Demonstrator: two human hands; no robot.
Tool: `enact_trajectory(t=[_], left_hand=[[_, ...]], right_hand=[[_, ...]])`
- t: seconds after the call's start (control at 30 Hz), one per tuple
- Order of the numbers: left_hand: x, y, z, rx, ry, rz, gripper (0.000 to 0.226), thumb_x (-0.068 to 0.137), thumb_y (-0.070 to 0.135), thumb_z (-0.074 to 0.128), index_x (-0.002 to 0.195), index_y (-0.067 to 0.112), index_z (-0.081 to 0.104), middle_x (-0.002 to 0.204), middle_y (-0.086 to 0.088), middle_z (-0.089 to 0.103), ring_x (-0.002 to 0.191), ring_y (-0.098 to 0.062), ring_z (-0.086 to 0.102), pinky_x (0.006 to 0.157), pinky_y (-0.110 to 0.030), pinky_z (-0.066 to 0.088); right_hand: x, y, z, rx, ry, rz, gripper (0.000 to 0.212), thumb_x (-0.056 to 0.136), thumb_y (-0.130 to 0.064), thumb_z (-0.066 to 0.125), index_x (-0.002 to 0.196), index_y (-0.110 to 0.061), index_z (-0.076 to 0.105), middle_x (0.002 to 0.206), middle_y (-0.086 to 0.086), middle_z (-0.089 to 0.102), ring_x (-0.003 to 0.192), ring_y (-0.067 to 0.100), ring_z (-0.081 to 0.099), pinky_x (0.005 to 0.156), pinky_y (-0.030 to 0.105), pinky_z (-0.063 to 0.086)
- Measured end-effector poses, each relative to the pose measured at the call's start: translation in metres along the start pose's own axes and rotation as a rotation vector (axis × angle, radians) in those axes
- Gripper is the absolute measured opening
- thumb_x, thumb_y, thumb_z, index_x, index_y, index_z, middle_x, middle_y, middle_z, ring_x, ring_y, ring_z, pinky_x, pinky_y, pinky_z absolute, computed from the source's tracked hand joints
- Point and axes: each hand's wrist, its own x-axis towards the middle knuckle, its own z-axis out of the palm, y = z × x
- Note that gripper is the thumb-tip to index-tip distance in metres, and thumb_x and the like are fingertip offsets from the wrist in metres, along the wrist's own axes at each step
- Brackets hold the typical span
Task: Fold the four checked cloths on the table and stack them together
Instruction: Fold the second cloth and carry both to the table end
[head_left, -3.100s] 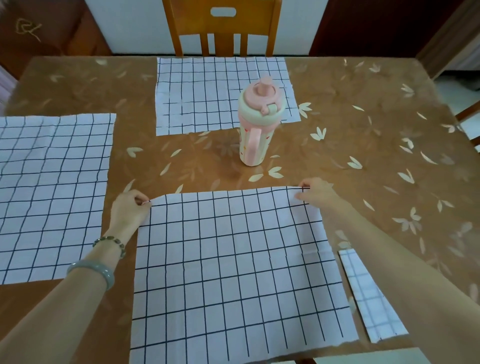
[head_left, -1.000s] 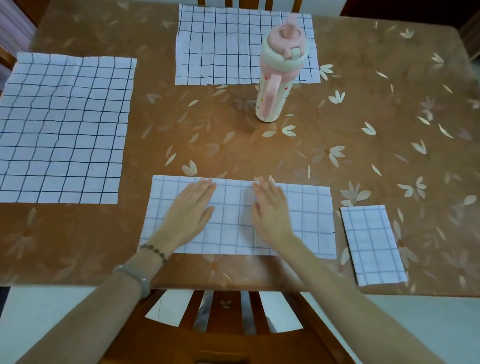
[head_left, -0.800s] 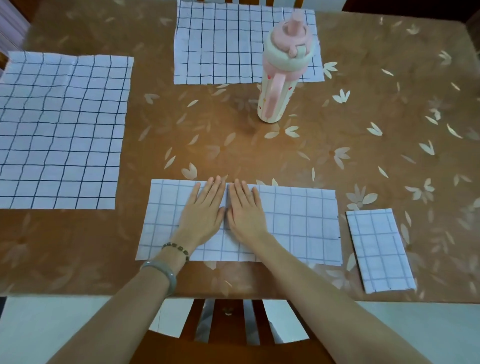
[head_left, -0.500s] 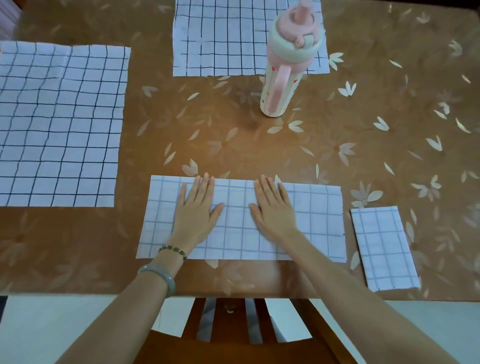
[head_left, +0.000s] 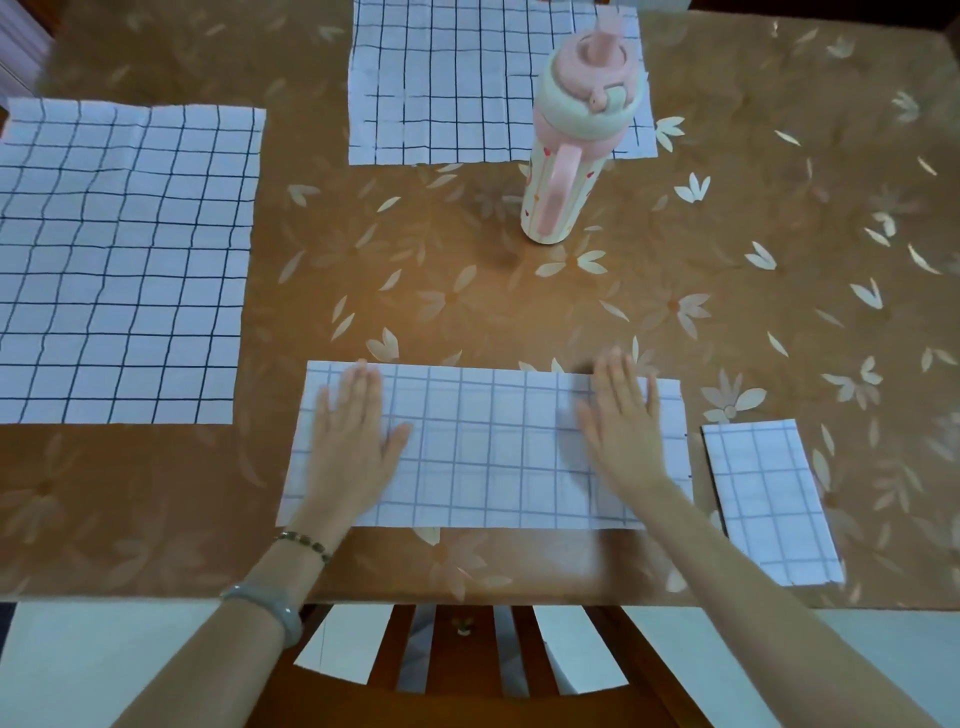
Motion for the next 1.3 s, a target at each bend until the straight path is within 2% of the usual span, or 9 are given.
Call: enact_trajectory(t=[0.1,0.23,0.6,0.77,0.87,0.97,1.07,1.2,1.3], left_hand=[[-0.004,0.045,0.006,-0.014,-0.040,0.170,0.068,0.100,0.051,0.005,0.152,0.007,0.007,0.160,-0.008,0.006,0.148,-0.021,0.004,0.119,-0.046,0.004],[-0.004,0.065,0.019,-0.019,-0.084,0.088,0.065,0.100,0.046,0.013,0.149,0.004,0.024,0.157,-0.012,0.024,0.146,-0.022,0.019,0.116,-0.048,0.012],[-0.016,-0.009,0.022,-0.018,-0.085,-0.153,0.078,0.094,0.061,0.010,0.153,0.011,0.004,0.161,-0.009,0.008,0.149,-0.021,0.001,0.119,-0.042,-0.003],[-0.021,-0.024,0.008,-0.135,-0.089,-0.265,0.079,0.096,0.060,0.029,0.153,0.009,0.008,0.161,-0.011,0.006,0.149,-0.024,0.004,0.119,-0.040,0.006],[-0.022,-0.021,-0.010,-0.254,-0.035,-0.430,0.072,0.091,0.046,0.054,0.146,0.007,0.029,0.156,-0.016,0.022,0.141,-0.034,0.022,0.112,-0.049,0.025],[-0.022,-0.020,-0.022,-0.316,-0.009,-0.552,0.067,0.082,0.038,0.069,0.135,0.008,0.040,0.141,-0.018,0.040,0.126,-0.038,0.036,0.101,-0.051,0.036],[-0.018,-0.017,-0.029,-0.382,-0.026,-0.630,0.066,0.078,0.035,0.074,0.130,0.008,0.043,0.133,-0.017,0.043,0.121,-0.036,0.037,0.096,-0.049,0.038],[-0.011,-0.014,-0.037,-0.492,-0.096,-0.726,0.060,0.079,0.032,0.075,0.123,0.008,0.042,0.123,-0.015,0.047,0.110,-0.037,0.050,0.084,-0.046,0.044],[-0.008,-0.014,-0.040,-0.591,-0.131,-0.774,0.051,0.080,0.029,0.074,0.114,0.010,0.042,0.104,-0.006,0.055,0.093,-0.030,0.056,0.070,-0.040,0.046]], right_hand=[[-0.005,-0.067,0.013,0.100,-0.009,-0.210,0.051,0.100,-0.030,0.019,0.140,-0.001,0.034,0.145,0.019,0.041,0.137,0.031,0.031,0.114,0.044,0.011],[-0.010,-0.100,0.040,0.089,-0.133,-0.239,0.054,0.092,-0.029,0.034,0.136,0.000,0.045,0.143,0.017,0.045,0.134,0.031,0.041,0.111,0.046,0.018],[-0.020,0.021,0.021,-0.001,-0.189,-0.006,0.061,0.097,-0.038,0.019,0.146,-0.002,0.028,0.153,0.016,0.028,0.143,0.027,0.021,0.118,0.038,0.004],[-0.019,0.047,0.011,0.000,-0.171,0.063,0.062,0.095,-0.037,0.024,0.141,0.003,0.037,0.148,0.022,0.036,0.139,0.034,0.030,0.115,0.048,0.017],[-0.013,0.027,0.003,0.018,-0.096,0.061,0.051,0.090,-0.026,0.040,0.132,0.002,0.046,0.136,0.027,0.046,0.127,0.041,0.039,0.105,0.052,0.032],[-0.010,-0.021,-0.004,0.204,-0.076,-0.059,0.041,0.080,-0.017,0.051,0.118,-0.003,0.057,0.111,0.023,0.056,0.094,0.040,0.055,0.076,0.049,0.052],[-0.013,-0.061,-0.004,0.283,-0.177,-0.186,0.039,0.078,-0.015,0.062,0.117,-0.010,0.060,0.097,0.015,0.051,0.081,0.034,0.054,0.057,0.036,0.050],[-0.013,-0.069,0.000,0.271,-0.370,-0.118,0.054,0.088,-0.032,0.060,0.138,-0.021,0.042,0.115,0.008,0.040,0.107,0.025,0.044,0.082,0.034,0.046],[-0.011,-0.065,-0.003,0.289,-0.425,-0.104,0.061,0.086,-0.036,0.062,0.140,-0.025,0.038,0.118,0.006,0.038,0.112,0.024,0.041,0.089,0.033,0.044]])
